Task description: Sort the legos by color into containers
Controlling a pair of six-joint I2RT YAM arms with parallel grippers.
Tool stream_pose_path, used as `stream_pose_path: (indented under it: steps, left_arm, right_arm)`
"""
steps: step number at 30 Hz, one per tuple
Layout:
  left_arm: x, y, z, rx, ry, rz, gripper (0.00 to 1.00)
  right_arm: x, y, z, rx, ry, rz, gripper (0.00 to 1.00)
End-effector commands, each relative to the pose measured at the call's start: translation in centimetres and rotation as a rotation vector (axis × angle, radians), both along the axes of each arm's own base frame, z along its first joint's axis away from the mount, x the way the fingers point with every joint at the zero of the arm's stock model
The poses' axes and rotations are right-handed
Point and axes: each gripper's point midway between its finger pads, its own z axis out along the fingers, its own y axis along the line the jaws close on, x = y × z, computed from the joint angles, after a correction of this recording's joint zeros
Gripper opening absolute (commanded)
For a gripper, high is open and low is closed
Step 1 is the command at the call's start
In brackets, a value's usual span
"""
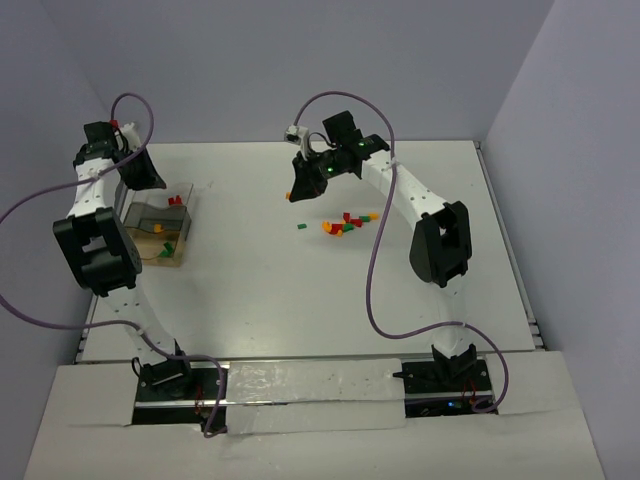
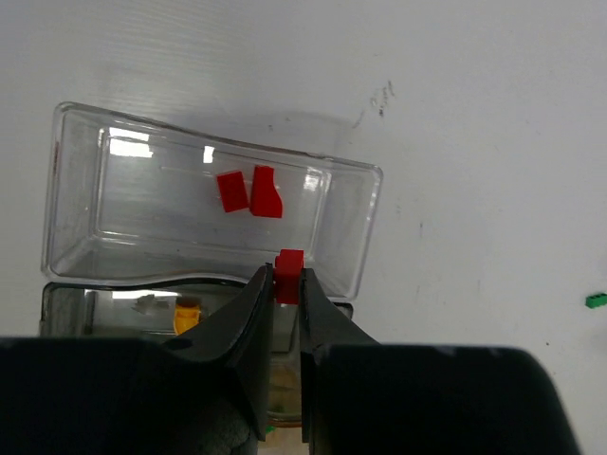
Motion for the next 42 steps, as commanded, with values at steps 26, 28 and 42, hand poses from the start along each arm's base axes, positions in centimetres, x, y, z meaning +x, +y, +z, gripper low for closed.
stream_pose_path:
  steps: [26, 28, 42]
  left_arm:
    - [1.9, -2.0, 2.9, -0.046, -0.132, -0.169, 0.53]
    - [1.7, -2.4, 3.6, -0.042, -0.152, -0.175, 0.56]
    - [-8.5, -20.7, 11.6, -0.555, -0.258, -0.771, 0.52]
  right_arm:
    - [0.0, 0.0, 4.2, 0.03, -0.132, 0.02, 0.0]
    - [0.0, 0.2, 4.3, 0.033, -0.137, 0.022, 0.0]
    - [-2.6, 2.2, 6.7, 0.15, -0.197, 0.173, 0.0]
